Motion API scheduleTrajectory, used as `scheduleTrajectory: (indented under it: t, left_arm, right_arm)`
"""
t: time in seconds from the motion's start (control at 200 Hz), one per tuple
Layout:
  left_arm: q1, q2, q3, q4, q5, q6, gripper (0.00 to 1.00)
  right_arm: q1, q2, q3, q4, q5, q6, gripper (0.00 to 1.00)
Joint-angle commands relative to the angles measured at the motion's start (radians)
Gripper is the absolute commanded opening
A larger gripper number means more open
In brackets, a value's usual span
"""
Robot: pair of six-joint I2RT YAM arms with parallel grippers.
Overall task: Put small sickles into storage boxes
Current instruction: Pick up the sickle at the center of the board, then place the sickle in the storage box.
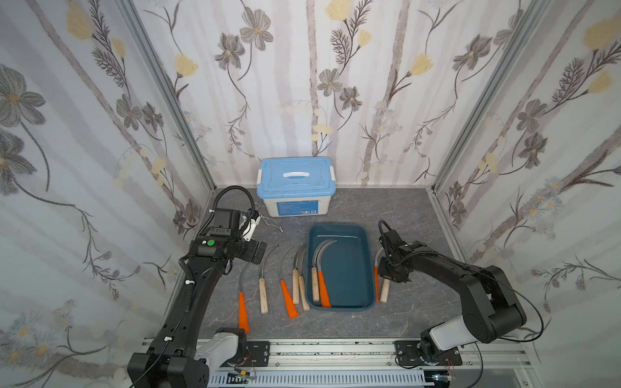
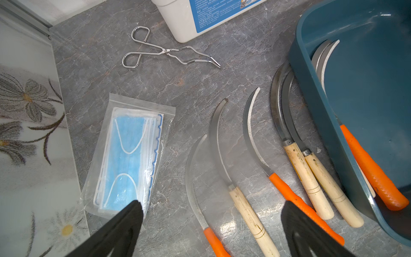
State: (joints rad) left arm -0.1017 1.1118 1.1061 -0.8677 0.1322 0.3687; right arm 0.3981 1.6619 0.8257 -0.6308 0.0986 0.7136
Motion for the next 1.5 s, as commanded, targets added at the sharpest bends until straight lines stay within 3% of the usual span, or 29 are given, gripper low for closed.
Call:
scheduleTrajectory:
  t: [0.0, 0.62, 1.494]
  left_arm:
    - [0.000, 0.002, 0.008, 0.016, 0.007, 0.013, 1.00]
    - [0.000, 0.035, 0.034, 0.015, 0.035, 0.018, 1.00]
    - [0.000, 0.043, 0.032, 0.021, 0.040, 0.009, 1.00]
  right_arm:
    - [0.000, -0.017, 0.013, -0.001, 0.030, 0.012, 0.16]
    - [-0.001, -0.147, 0.048, -0.074, 0.080, 0.029, 0.16]
    - [0.015, -0.196, 0.277, -0.174, 0.091, 0.005, 0.16]
